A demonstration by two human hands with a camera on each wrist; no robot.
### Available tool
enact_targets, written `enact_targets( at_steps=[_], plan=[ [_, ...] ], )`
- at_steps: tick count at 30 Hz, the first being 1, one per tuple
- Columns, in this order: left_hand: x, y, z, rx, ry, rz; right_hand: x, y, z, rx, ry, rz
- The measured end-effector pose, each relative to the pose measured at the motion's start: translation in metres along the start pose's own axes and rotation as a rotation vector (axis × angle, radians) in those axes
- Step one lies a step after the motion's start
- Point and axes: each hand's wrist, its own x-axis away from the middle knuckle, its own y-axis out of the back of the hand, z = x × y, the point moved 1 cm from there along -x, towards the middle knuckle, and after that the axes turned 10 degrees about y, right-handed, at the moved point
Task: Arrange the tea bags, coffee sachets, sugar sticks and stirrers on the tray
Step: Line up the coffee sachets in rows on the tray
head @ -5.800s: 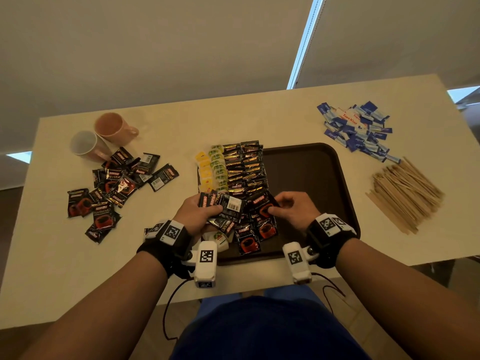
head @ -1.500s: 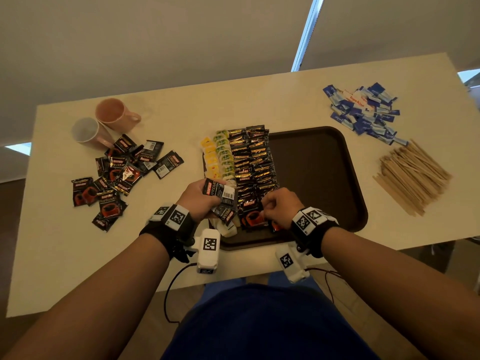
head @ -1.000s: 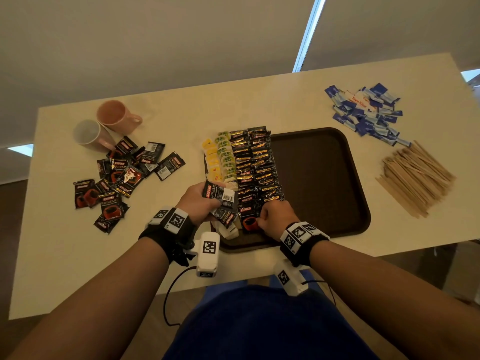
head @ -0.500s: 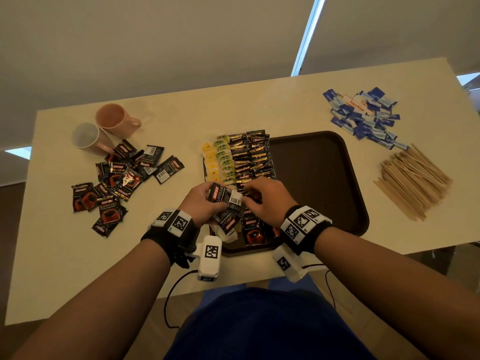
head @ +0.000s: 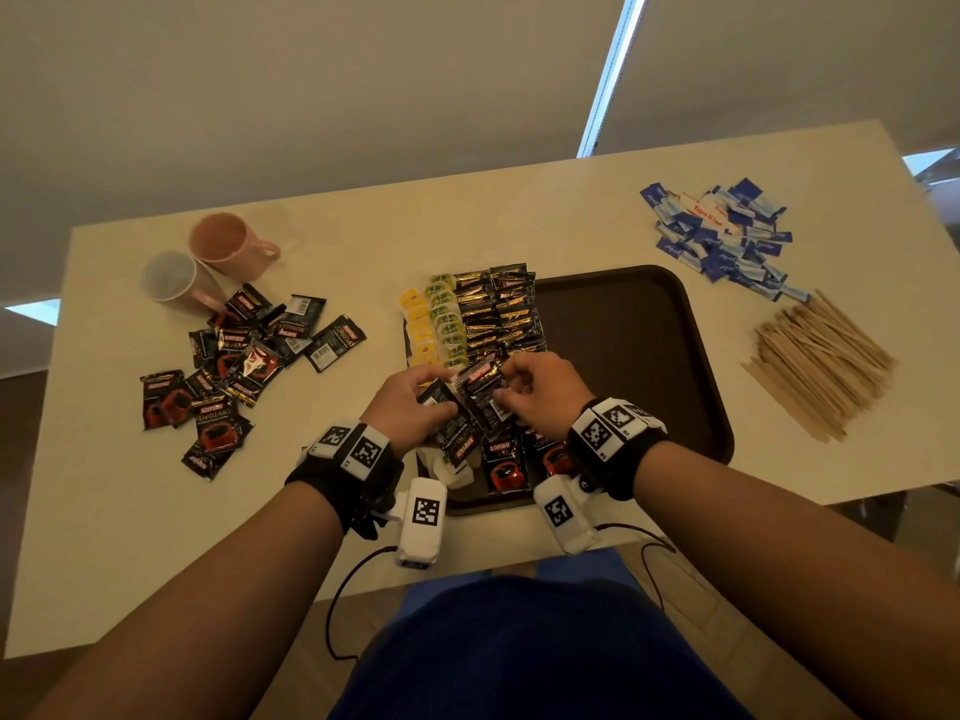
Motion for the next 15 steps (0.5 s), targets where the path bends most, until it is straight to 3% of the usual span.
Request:
enact_targets(
  at_steps=[4,15],
  plan=[
    [-0.003,0.000,0.001,0.017,-0.006,-0.034,0.006,0.006,-0.018,-0.206,-0.088,-0.071],
    [-0.007,-0.003,-0.003,-0.023,-0.019,-0.081,0.008,0.013,-0.028,-0.243,-0.082,-0.081]
  ],
)
